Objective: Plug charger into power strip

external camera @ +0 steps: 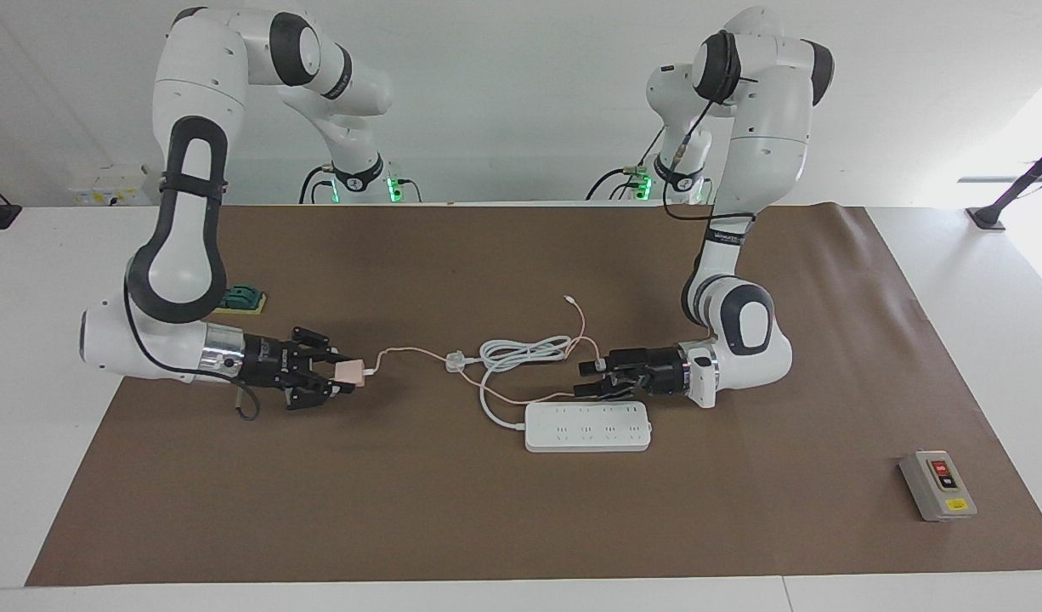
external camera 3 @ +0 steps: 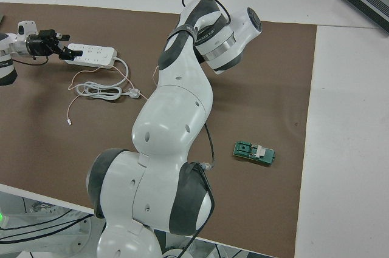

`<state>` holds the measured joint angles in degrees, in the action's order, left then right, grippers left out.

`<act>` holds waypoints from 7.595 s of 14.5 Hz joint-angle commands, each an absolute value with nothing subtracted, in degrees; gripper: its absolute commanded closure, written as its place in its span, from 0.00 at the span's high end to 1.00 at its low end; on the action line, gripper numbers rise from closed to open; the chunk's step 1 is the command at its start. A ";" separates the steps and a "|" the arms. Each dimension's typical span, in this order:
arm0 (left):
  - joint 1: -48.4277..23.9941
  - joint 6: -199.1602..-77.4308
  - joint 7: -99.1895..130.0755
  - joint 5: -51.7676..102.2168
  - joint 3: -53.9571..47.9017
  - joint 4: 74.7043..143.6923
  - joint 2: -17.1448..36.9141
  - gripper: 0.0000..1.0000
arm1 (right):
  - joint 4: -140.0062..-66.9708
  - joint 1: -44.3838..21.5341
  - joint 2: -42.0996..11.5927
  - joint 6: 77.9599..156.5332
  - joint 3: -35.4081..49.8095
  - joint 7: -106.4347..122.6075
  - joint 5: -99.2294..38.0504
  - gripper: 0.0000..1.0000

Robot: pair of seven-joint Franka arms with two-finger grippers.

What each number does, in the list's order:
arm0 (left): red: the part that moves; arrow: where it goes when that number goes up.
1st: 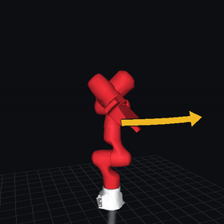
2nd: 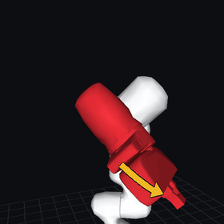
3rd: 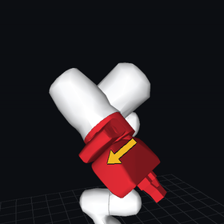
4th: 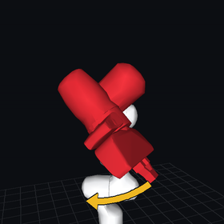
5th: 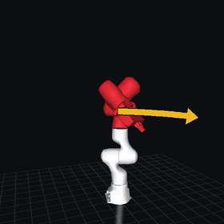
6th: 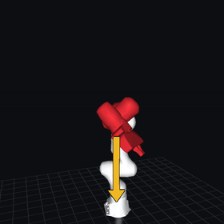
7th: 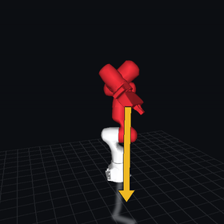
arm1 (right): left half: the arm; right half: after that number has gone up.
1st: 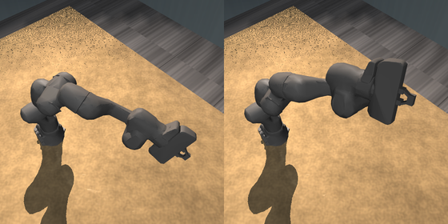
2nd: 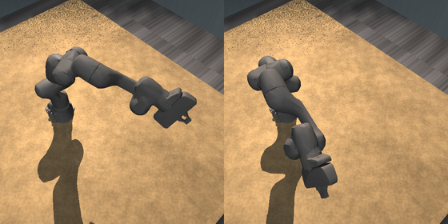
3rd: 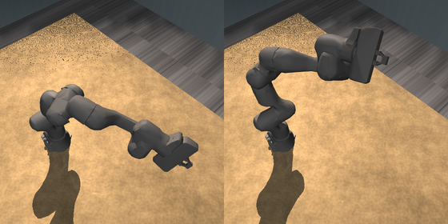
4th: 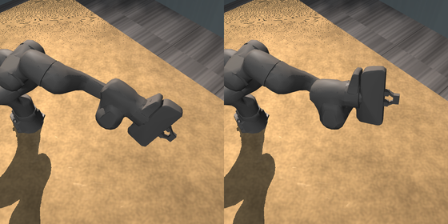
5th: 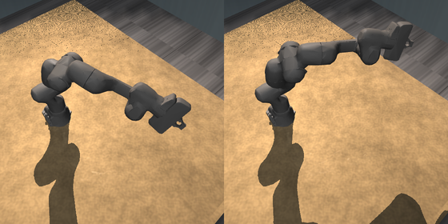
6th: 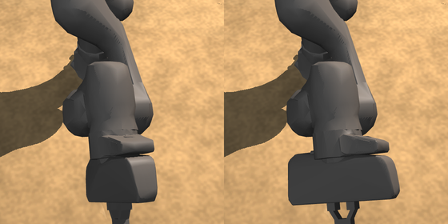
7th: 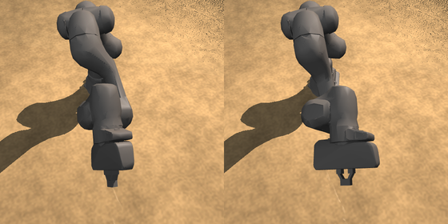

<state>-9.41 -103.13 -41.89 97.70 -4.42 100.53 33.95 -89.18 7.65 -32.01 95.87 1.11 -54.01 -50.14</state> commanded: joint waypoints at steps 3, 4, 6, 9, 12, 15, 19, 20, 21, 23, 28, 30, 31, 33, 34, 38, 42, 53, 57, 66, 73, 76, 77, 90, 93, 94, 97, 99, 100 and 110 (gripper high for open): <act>-11.78 -106.17 -42.98 100.98 -3.34 105.64 30.41 1.00 | -87.72 1.95 -32.26 99.48 1.67 -61.42 -56.15 0.00; -12.04 -105.74 -42.98 101.07 -3.34 105.64 30.41 1.00 | -86.84 -0.07 -32.34 100.71 1.67 -63.78 -56.42 0.00; -11.95 -105.47 -43.15 101.07 -3.34 105.64 30.41 1.00 | -85.96 -3.67 -32.34 103.96 1.58 -67.57 -56.51 0.00; -11.95 -105.56 -43.24 101.34 -3.43 105.47 30.50 1.00 | -85.69 -7.63 -32.43 108.53 1.67 -70.21 -56.77 0.00; -11.95 -105.64 -43.33 101.60 -3.43 105.29 30.67 1.00 | -85.69 -12.90 -32.69 114.85 1.58 -73.73 -59.50 0.00; -11.95 -105.82 -44.21 101.51 -3.43 105.29 30.67 1.00 | -85.69 -17.13 -32.96 120.05 1.67 -75.06 -59.50 0.00; -12.04 -106.17 -44.38 101.60 -3.43 105.29 30.85 1.00 | -85.69 -21.61 -33.05 123.38 1.58 -75.76 -59.41 0.00; -12.04 -106.17 -44.38 101.60 -3.43 105.29 30.85 1.00 | -85.69 -22.23 -33.05 123.92 1.58 -75.76 -59.41 0.00; -12.04 -106.17 -44.38 101.60 -3.43 105.29 30.94 1.00 | -85.69 -22.41 -33.05 123.93 1.58 -75.76 -59.41 0.00; -12.04 -106.17 -44.38 101.60 -3.43 105.29 31.03 1.00 | -85.69 -22.41 -33.05 123.92 1.58 -75.76 -59.50 0.00; -12.04 -105.30 -46.84 101.25 -3.43 105.91 30.41 1.00 | -85.61 -21.62 -33.13 123.66 1.58 -75.85 -59.76 0.00; -12.04 -104.94 -47.11 101.34 -3.52 106.96 29.80 1.00 | -85.61 -21.62 -33.13 123.49 1.58 -75.85 -59.68 0.00; -12.04 -104.33 -47.11 101.34 -3.52 106.96 29.71 1.00 | -85.61 -21.62 -33.13 123.49 1.58 -75.85 -59.68 0.00; -12.04 -103.01 -47.11 101.43 -3.52 106.96 29.88 1.00 | -85.61 -21.62 -33.13 123.40 1.58 -75.85 -59.68 0.00; -11.95 -102.83 -47.11 101.43 -3.52 106.96 30.06 1.00 | -85.61 -21.62 -33.13 123.49 1.58 -75.85 -59.76 0.00; -11.51 -101.78 -47.11 101.43 -3.52 106.70 30.59 1.00 | -85.61 -21.53 -33.13 123.40 1.58 -75.85 -59.77 0.00; -11.16 -99.15 -47.20 101.60 -3.60 105.48 32.77 1.00 | -85.61 -21.53 -33.13 123.40 1.58 -75.85 -59.77 0.00; -10.99 -96.94 -47.28 103.27 -3.60 104.07 34.36 1.00 | -85.61 -21.53 -33.13 123.66 1.58 -76.03 -59.77 0.00; -10.90 -94.40 -47.90 103.80 -3.60 103.01 35.95 1.00 | -85.61 -21.53 -33.13 123.66 1.58 -76.03 -59.85 0.00; -10.72 -94.39 -48.87 103.71 -3.60 102.31 36.65 0.89 | -85.61 -21.62 -33.13 123.75 1.58 -76.20 -59.85 0.00; -10.29 -92.12 -48.87 103.18 -3.60 102.04 36.39 0.00 | -85.61 -21.53 -33.13 123.93 1.49 -76.46 -60.91 0.00; -9.93 -92.20 -49.13 102.92 -3.60 100.99 36.38 0.00 | -85.61 -21.53 -33.13 123.75 1.49 -76.81 -60.91 0.00; -9.93 -92.28 -49.39 102.92 -3.60 100.99 36.39 0.00 | -85.61 -21.53 -33.13 124.01 1.41 -77.77 -60.82 0.38; -4.31 -97.99 -38.43 83.95 -3.34 93.08 32.18 0.00 | -85.61 -11.70 -28.39 112.87 0.70 -81.30 -58.72 1.00; -2.21 -97.56 -27.91 76.15 -3.34 91.50 28.84 0.00 | -85.78 -8.36 -25.41 108.04 0.62 -81.21 -54.42 1.00; -0.72 -96.95 -21.07 71.94 -3.43 90.28 27.61 0.00 | -85.87 -7.39 -24.53 106.36 0.70 -81.21 -52.84 1.00; 2.27 -90.29 -4.61 58.75 -3.43 84.83 25.40 0.00 | -86.40 -4.84 -21.46 102.41 0.70 -80.42 -45.99 1.00; 3.25 -86.42 1.38 54.86 -3.34 81.66 25.40 0.00 | -86.40 -3.26 -19.70 99.86 0.70 -78.41 -42.20 1.00; 3.51 -84.92 2.97 53.45 -3.34 81.39 25.31 0.00 | -86.40 -2.47 -18.99 98.19 0.70 -76.57 -40.80 1.00; 0.26 -83.85 8.79 24.53 -3.52 76.99 17.77 0.00 | -86.31 3.95 -12.66 85.70 0.70 -40.48 -21.21 1.00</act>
